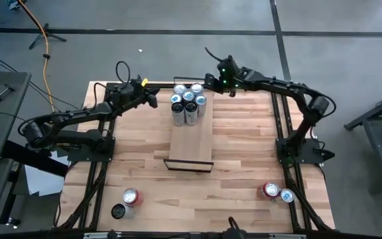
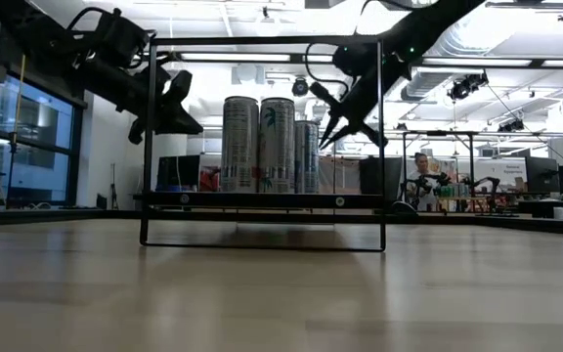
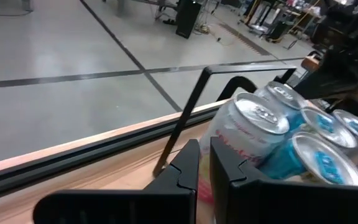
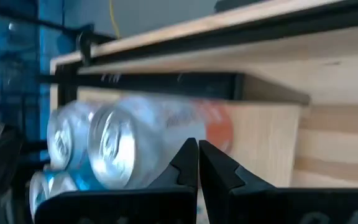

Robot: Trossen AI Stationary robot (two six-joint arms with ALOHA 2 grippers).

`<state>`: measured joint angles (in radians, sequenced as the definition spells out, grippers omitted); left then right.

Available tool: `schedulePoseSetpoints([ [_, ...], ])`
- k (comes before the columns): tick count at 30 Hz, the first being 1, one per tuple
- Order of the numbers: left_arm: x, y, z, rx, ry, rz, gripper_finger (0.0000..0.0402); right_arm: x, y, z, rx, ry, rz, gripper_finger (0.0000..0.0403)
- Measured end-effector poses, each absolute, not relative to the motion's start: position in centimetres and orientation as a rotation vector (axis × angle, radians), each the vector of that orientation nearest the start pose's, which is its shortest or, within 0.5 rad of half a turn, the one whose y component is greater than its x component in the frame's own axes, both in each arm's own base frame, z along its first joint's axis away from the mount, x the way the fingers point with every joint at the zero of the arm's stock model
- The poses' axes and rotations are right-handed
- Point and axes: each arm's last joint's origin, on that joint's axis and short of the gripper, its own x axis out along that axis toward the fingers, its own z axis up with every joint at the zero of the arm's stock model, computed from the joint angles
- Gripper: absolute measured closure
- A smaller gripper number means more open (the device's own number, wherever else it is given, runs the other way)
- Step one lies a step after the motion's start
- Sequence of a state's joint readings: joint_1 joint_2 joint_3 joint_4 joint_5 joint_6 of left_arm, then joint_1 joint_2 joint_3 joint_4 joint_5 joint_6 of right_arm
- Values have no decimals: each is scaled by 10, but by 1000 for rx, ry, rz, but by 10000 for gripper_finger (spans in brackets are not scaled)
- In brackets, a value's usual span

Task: Place canned beverage on shelf
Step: Adjust the soda cans on the shelf

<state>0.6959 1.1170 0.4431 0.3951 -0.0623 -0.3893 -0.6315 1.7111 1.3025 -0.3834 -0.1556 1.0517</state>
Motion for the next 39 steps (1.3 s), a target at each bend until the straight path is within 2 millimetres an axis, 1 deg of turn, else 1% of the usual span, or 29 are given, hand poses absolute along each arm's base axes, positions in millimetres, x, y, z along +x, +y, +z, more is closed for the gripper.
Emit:
schedulePoseSetpoints([
  [2, 172, 149, 205, -459, 135, 810, 401, 305, -218, 252, 1287, 421, -858, 403],
  [5, 176, 155, 200, -469, 181, 822, 401, 309, -220, 248, 1288, 407, -851, 403],
  [11, 198, 172, 200, -436, 278, 740, 401, 316, -221, 240, 1314, 406, -838, 403],
  [15, 205, 179, 200, -422, 298, 748, 401, 316, -221, 241, 1316, 400, -837, 403],
  [21, 206, 183, 199, -392, 310, 786, 401, 317, -221, 241, 1311, 392, -828, 403],
  [25, 204, 185, 199, -384, 312, 805, 401, 319, -221, 243, 1320, 385, -785, 403],
  [39, 203, 184, 197, -392, 334, 802, 401, 326, -212, 244, 1318, 394, -749, 403],
])
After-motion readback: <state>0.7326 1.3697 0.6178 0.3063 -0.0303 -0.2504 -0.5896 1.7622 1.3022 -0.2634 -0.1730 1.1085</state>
